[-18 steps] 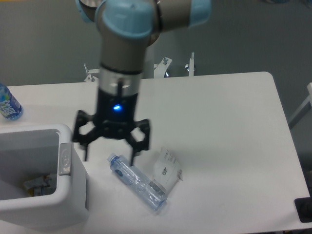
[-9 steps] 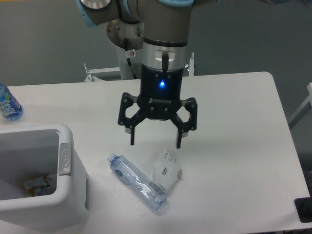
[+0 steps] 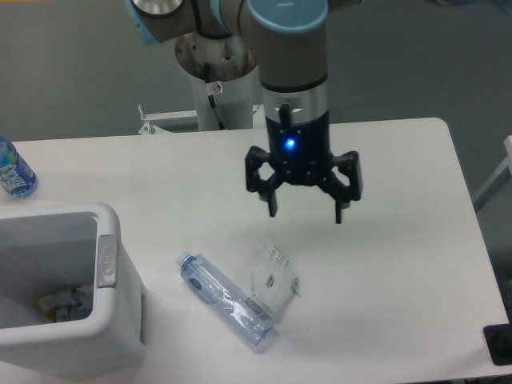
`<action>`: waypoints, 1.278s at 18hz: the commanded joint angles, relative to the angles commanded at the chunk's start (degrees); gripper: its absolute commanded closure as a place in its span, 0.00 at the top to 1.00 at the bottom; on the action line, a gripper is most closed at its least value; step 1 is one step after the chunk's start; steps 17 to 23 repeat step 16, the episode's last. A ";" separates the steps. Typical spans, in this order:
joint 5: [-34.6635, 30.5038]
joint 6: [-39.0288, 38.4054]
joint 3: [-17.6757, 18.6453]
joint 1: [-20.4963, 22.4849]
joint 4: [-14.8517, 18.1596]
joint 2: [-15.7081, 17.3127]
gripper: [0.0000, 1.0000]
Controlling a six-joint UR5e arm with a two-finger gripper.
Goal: Open the trash can
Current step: 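Lift the gripper up and away from the opened bin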
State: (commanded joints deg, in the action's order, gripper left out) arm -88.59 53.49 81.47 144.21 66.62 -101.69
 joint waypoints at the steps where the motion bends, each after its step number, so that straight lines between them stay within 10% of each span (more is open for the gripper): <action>1: 0.00 3.34 0.00 1.50 0.53 0.00 1.00; 10: -0.52 21.12 1.67 7.57 0.80 0.18 1.00; 23: -1.14 21.39 1.94 7.58 0.18 0.09 1.00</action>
